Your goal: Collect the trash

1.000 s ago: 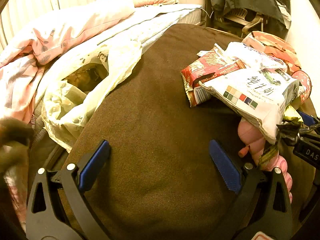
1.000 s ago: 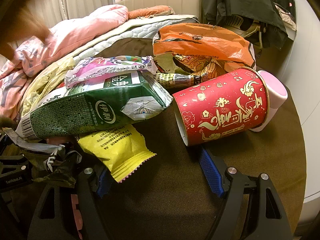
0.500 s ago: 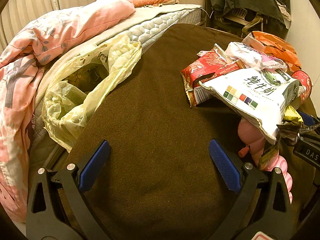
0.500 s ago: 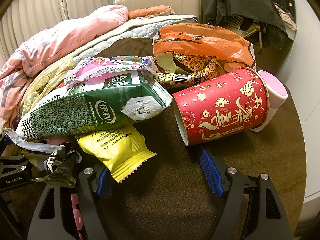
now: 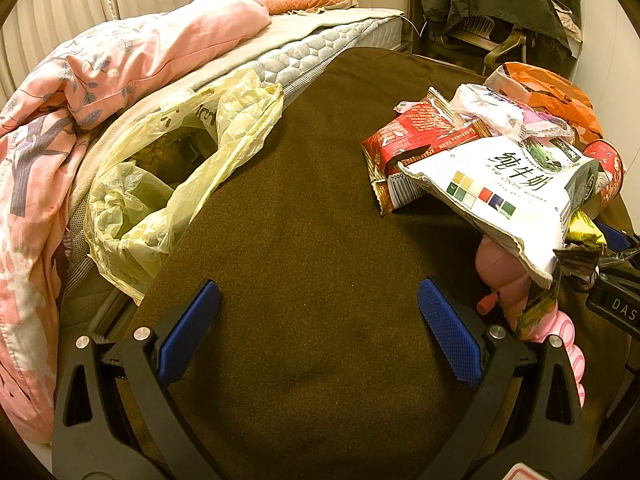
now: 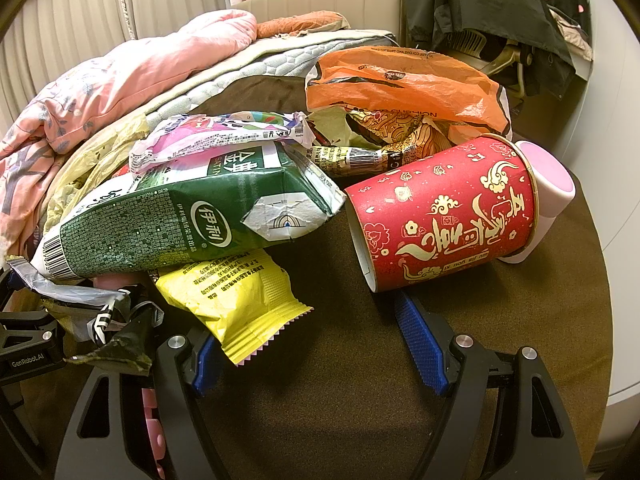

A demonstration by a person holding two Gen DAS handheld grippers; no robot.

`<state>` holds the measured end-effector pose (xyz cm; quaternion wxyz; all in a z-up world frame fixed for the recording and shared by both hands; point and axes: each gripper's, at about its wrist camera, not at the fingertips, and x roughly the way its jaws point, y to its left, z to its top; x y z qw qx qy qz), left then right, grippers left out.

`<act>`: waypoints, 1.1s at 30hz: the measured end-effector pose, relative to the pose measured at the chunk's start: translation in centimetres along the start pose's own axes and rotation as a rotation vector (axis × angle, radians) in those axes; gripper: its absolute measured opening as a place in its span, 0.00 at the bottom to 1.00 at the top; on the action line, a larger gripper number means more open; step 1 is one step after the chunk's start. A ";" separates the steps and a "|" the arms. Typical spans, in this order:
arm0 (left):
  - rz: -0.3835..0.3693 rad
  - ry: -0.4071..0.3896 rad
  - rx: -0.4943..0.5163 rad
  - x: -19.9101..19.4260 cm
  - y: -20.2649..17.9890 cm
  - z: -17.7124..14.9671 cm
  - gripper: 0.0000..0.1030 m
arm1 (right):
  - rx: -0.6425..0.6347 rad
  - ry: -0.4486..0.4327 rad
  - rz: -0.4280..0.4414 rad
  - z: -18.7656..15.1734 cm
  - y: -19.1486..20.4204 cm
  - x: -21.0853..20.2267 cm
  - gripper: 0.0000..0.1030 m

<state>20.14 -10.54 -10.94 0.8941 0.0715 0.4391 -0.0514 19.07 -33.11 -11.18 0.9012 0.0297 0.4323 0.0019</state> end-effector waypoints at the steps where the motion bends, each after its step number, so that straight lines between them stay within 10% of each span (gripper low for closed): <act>1: 0.000 0.000 0.000 0.0 0.0 0.0 0.92 | 0.000 0.000 0.000 -0.1 0.0 -0.1 0.71; 33: -0.001 0.001 -0.008 0.1 0.1 0.0 0.92 | 0.000 0.000 0.000 0.0 0.0 0.0 0.71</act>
